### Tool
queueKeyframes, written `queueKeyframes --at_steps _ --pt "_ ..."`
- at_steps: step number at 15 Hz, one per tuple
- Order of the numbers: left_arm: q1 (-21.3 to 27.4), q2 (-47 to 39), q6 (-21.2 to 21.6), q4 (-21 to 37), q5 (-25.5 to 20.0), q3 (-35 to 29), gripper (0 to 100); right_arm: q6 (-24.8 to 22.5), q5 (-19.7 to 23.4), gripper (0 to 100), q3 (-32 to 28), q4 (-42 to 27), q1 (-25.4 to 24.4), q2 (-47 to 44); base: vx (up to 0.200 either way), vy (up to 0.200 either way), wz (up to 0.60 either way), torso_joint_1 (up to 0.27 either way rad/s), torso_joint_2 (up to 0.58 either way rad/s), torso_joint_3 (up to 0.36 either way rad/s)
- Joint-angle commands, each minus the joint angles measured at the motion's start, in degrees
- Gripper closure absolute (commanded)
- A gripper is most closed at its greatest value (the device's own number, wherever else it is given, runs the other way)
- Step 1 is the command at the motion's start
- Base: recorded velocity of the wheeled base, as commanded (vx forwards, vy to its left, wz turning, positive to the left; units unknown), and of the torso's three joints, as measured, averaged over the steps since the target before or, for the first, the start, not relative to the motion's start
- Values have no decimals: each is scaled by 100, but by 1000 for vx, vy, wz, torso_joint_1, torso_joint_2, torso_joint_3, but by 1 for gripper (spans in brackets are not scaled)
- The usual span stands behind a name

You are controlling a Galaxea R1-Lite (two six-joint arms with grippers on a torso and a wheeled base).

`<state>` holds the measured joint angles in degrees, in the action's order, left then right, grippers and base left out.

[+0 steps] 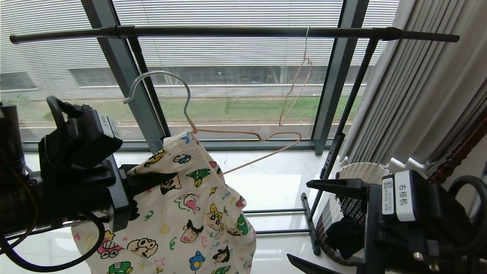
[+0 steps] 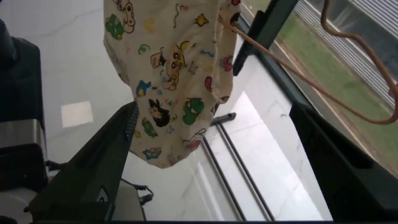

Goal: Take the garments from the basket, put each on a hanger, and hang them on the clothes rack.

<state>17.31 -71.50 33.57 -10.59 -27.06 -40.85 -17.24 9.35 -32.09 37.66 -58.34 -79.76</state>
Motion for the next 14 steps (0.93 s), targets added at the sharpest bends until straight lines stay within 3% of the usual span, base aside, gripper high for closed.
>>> queueKeyframes --at_steps 1,4,6,8,12,14 --pt "-79 -136 0 -4 -1 -195 100 476 -65 0 -35 295 7 -514 0 0 0 0 0 0" --pt "-70 -84 53 -4 -10 -266 100 1276 -733 0 -61 1191 130 -1595 0 0 0 0 0 0" --pt "-70 -84 220 -4 -18 -301 100 1917 -1770 0 -544 2141 209 -2720 0 0 0 0 0 0" --pt "-52 -84 273 -4 -18 -389 100 2075 -2403 0 -1080 2220 315 -3318 0 0 0 0 0 0" --pt "167 -75 290 -4 -27 -468 100 2058 -2675 0 -1933 2220 517 -3819 0 0 0 0 0 0" --pt "167 -110 404 -4 -18 -459 100 1803 -2675 0 -1995 2220 385 -3819 0 0 0 0 0 0"
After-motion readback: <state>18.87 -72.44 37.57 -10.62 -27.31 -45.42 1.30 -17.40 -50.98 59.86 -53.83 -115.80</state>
